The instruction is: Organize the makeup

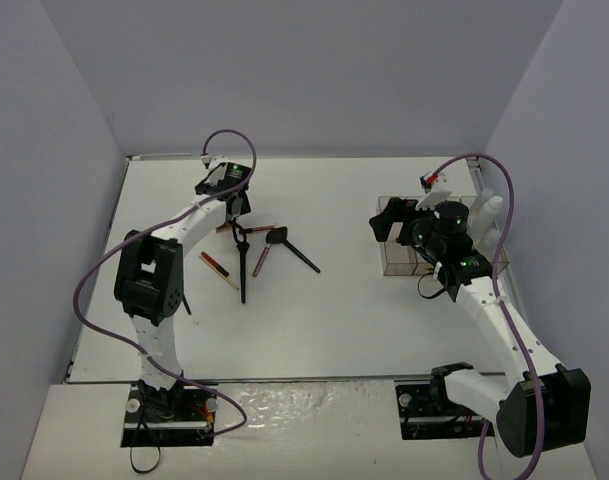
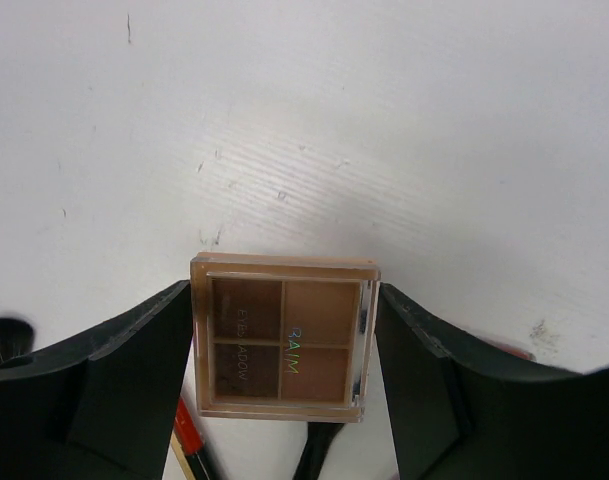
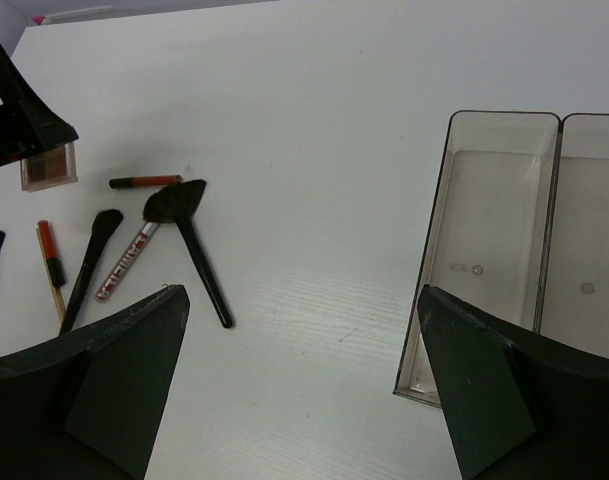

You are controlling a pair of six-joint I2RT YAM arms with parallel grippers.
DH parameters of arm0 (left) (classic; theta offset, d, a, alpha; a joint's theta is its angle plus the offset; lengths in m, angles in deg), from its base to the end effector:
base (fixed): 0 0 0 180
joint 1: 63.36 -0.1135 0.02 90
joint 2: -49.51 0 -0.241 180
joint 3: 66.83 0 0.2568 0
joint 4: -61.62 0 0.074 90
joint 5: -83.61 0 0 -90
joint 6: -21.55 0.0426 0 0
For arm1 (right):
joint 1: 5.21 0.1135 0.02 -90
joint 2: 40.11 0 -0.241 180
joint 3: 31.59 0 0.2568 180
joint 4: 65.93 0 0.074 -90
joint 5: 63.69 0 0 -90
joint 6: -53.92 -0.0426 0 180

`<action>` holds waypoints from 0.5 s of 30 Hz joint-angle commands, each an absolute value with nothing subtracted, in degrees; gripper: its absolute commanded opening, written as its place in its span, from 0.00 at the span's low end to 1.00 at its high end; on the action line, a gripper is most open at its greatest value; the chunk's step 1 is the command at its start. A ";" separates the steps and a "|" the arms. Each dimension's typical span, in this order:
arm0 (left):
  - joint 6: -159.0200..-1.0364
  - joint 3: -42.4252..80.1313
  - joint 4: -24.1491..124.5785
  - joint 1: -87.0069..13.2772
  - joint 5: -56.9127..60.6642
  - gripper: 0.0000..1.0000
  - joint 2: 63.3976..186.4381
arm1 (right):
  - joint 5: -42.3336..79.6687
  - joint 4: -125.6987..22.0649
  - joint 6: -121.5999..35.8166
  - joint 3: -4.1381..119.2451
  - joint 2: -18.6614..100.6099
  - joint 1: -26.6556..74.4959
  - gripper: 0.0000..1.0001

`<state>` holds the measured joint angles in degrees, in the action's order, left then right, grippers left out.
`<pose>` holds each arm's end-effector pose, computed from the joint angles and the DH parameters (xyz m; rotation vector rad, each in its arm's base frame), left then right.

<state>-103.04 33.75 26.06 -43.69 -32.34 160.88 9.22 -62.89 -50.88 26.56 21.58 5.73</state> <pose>0.4183 -0.1297 0.2086 -0.5024 2.2237 0.0509 0.2686 0.0647 0.2967 -0.1703 1.7064 0.5864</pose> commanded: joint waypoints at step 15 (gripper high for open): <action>-113.29 23.26 44.85 -40.52 -9.55 0.19 137.25 | -4.04 -82.40 -56.96 25.37 20.44 10.00 0.95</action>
